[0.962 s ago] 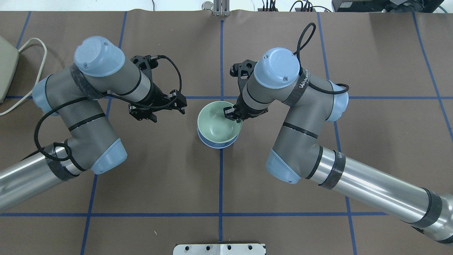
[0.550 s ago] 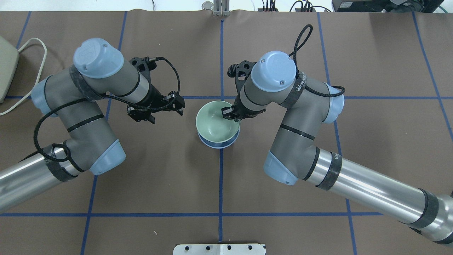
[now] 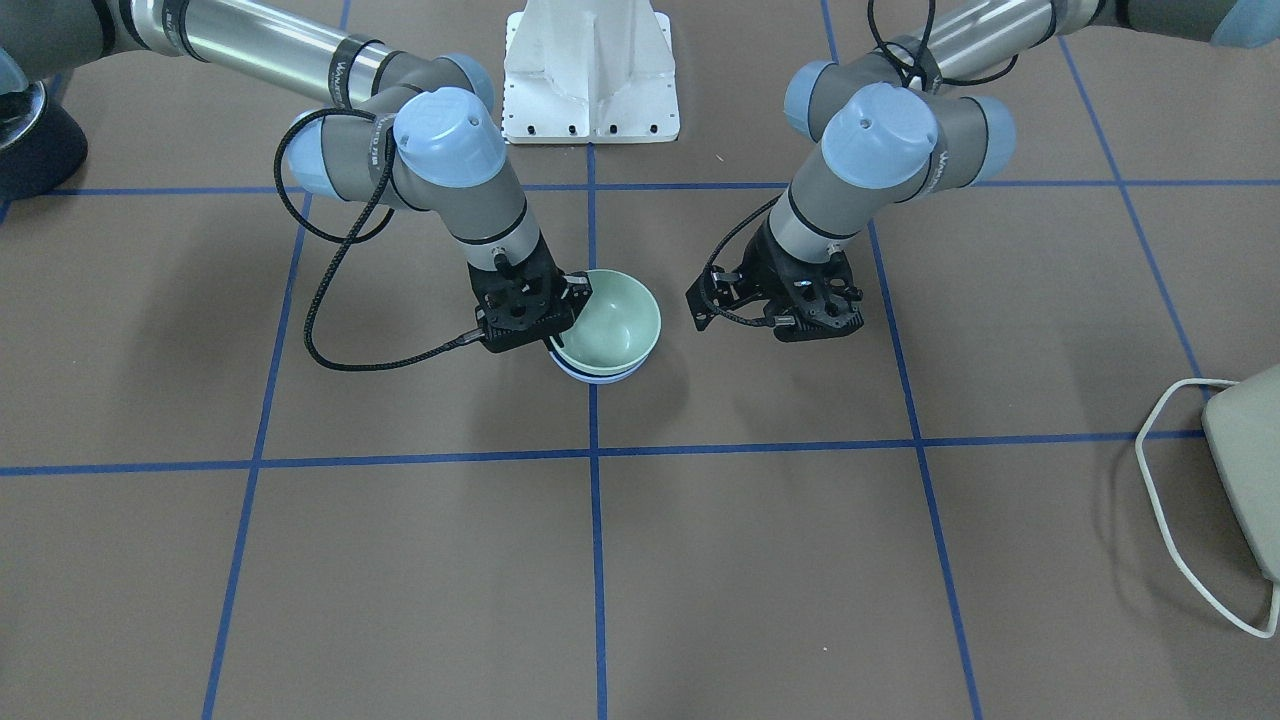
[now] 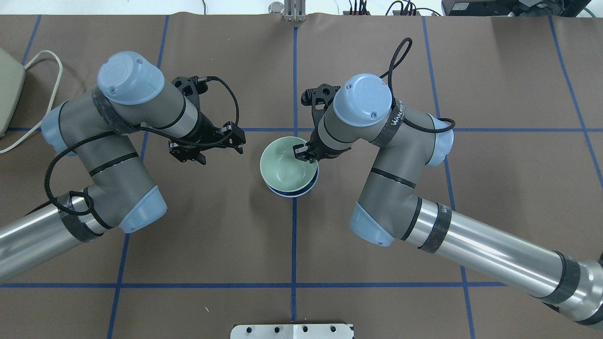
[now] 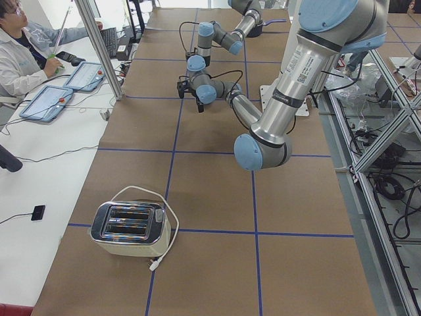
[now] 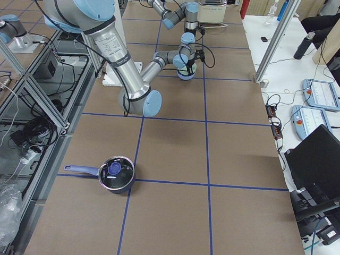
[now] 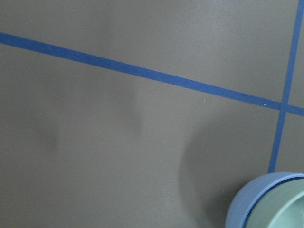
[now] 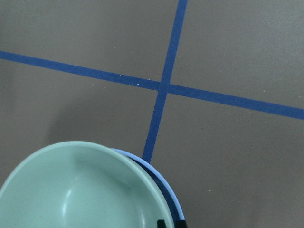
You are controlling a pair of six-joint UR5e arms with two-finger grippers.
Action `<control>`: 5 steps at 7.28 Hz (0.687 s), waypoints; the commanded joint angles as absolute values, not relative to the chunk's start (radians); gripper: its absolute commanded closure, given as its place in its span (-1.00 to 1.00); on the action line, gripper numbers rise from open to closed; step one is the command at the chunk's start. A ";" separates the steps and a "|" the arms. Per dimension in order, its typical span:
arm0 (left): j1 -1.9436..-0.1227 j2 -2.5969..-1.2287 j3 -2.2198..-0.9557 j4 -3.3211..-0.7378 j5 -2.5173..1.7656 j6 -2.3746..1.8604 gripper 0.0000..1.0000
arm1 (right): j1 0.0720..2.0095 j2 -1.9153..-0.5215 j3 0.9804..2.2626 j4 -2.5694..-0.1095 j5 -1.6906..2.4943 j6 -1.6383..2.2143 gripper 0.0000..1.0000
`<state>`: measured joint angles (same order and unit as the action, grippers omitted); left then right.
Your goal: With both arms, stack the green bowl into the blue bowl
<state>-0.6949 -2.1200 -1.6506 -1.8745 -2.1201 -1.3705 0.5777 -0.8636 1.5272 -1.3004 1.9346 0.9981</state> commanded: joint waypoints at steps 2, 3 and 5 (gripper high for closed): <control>-0.695 -2.120 -1.651 -1.875 -2.120 -1.370 -0.94 | 0.581 -0.865 1.534 -1.299 1.939 0.977 -0.98; -0.695 -2.120 -1.651 -1.875 -2.120 -1.371 -0.94 | 0.587 -0.867 1.535 -1.299 1.945 0.977 -0.99; -0.698 -2.120 -1.654 -1.875 -2.121 -1.370 -0.94 | 0.615 -0.888 1.569 -1.302 1.963 0.977 -1.00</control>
<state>-0.6956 -2.1193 -1.6513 -1.8745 -2.1203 -1.3709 0.5969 -0.8732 1.5455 -1.3000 1.9502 0.9777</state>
